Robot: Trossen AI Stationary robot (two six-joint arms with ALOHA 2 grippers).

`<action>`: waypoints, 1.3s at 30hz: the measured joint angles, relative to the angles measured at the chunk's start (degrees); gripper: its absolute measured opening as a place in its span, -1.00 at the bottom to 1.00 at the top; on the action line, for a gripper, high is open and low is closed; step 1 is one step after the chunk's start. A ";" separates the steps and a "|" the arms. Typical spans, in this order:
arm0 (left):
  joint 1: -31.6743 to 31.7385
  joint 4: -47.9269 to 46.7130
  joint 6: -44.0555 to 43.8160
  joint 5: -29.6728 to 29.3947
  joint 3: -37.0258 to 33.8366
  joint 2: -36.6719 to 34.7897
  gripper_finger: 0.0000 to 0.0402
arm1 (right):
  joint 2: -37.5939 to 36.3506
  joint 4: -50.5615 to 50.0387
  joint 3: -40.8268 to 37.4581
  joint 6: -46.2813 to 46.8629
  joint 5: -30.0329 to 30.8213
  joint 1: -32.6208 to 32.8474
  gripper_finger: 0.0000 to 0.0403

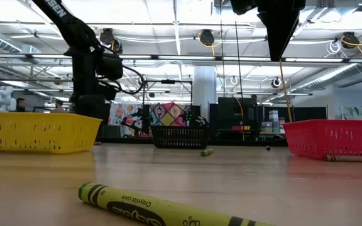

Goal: Sort crayons
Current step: Put the brown crayon into the red bin

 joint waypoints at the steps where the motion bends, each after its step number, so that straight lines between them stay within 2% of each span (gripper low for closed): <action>1: 0.01 -0.09 -0.02 1.45 0.00 0.01 -0.59 | 0.00 0.00 0.00 0.15 0.00 0.00 -0.38; 4: -0.33 -0.21 -0.02 5.11 0.00 0.00 -0.60 | 0.00 0.02 0.00 0.33 0.02 0.00 -0.38; 17: -1.67 -0.18 -0.02 5.06 -0.61 0.35 -0.60 | 0.00 0.04 0.00 0.39 0.02 0.00 -0.38; 35: -1.72 2.95 -2.67 2.83 -0.24 10.96 -0.60 | 0.00 0.07 0.02 0.39 -0.11 0.00 -0.38; 39: -1.81 2.99 -1.06 3.36 -0.24 11.37 -0.72 | 0.00 0.02 0.02 3.65 -0.41 0.00 -0.38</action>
